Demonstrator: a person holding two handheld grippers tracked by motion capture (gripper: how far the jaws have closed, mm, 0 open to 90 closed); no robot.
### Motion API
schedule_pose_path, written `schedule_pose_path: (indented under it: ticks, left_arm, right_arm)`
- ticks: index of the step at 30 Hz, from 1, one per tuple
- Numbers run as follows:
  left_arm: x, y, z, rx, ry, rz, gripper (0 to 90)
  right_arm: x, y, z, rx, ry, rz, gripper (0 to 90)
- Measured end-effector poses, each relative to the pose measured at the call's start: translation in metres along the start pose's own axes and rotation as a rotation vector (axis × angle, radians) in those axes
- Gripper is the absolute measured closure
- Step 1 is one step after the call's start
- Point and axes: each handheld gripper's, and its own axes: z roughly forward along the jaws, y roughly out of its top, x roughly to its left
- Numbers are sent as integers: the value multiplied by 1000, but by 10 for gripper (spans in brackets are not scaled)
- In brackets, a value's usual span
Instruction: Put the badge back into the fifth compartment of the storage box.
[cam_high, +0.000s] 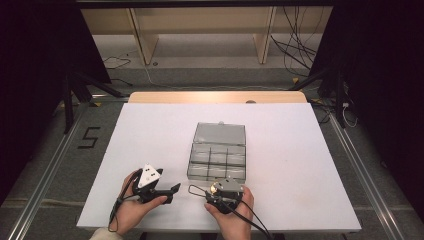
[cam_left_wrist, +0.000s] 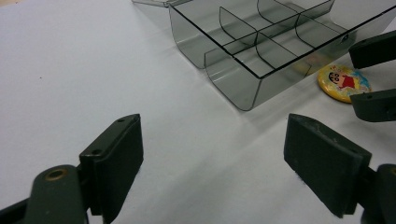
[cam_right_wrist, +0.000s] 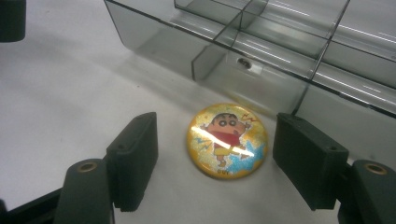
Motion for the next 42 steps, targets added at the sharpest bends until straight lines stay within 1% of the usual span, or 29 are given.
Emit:
schedule_pose_path:
  ticks: [3, 5, 8, 9, 13, 19, 22, 28, 37, 42]
  left_arm:
    - [0, 0, 0, 1, 0, -1, 197]
    - [0, 0, 0, 0, 0, -1, 197]
    - [0, 0, 0, 7, -2, 6, 198]
    - [-1, 0, 0, 8, -3, 7, 197]
    - [-2, 0, 1, 7, -5, 9, 199]
    - [-2, -1, 1, 14, -8, 14, 201]
    - [-3, -1, 1, 12, -11, 13, 202]
    - [-2, -1, 1, 13, -11, 17, 203]
    - [-2, -1, 1, 12, -9, 20, 204]
    - [-2, -1, 1, 13, -8, 21, 204]
  right_arm:
    - [1, 0, 2, 19, -12, 2, 323]
    - [1, -1, 3, 21, -16, 3, 322]
    - [2, -1, 3, 18, -23, 9, 321]
    - [3, -1, 3, 17, -29, 4, 321]
    - [5, -2, 4, 11, -45, 16, 322]
    - [7, -5, 4, -16, -66, 38, 340]
    - [7, -6, 4, -18, -71, 44, 357]
    - [5, -6, 3, -25, -82, 63, 427]
    - [4, -6, 2, -25, -88, 62, 472]
    - [3, -7, 2, -29, -86, 63, 473]
